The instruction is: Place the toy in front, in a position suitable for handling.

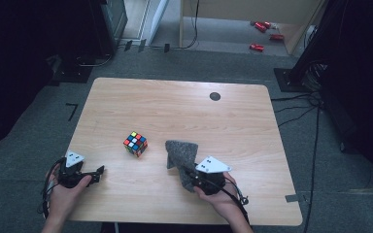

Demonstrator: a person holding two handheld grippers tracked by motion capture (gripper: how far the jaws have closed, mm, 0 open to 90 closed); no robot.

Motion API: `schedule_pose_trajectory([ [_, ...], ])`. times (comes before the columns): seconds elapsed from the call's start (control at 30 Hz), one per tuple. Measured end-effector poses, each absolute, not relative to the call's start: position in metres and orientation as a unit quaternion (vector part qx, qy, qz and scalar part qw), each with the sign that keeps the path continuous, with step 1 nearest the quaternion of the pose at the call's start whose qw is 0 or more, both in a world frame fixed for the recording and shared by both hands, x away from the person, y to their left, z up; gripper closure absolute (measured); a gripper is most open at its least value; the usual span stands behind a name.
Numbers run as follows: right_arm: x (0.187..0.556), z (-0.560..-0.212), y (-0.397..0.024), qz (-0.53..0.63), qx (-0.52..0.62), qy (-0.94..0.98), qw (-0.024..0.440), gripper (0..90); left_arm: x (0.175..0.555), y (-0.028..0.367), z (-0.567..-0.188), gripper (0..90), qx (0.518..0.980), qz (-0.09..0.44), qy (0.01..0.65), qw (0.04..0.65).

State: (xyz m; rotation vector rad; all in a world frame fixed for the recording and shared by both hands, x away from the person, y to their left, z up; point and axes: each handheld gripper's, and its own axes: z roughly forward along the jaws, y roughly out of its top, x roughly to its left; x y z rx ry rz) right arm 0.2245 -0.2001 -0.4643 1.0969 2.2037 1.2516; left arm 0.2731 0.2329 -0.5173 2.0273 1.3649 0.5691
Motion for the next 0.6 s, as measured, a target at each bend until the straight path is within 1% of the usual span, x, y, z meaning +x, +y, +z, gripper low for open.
schedule_pose_trajectory([
  [0.03, 0.226, -0.459, -0.209, 0.448, 0.396, 0.777, 0.199, 73.6, 0.273, 0.233, -0.517, 9.9, 0.768, 0.216, 0.517, 0.311],
  [0.3, 0.231, -0.446, -0.236, 0.456, 0.425, 0.750, 0.220, 73.4, 0.273, 0.233, -0.517, 10.0, 0.767, 0.216, 0.518, 0.310],
  [0.6, 0.236, -0.446, -0.258, 0.448, 0.450, 0.733, 0.244, 73.3, 0.273, 0.231, -0.517, 10.0, 0.762, 0.219, 0.525, 0.309],
])
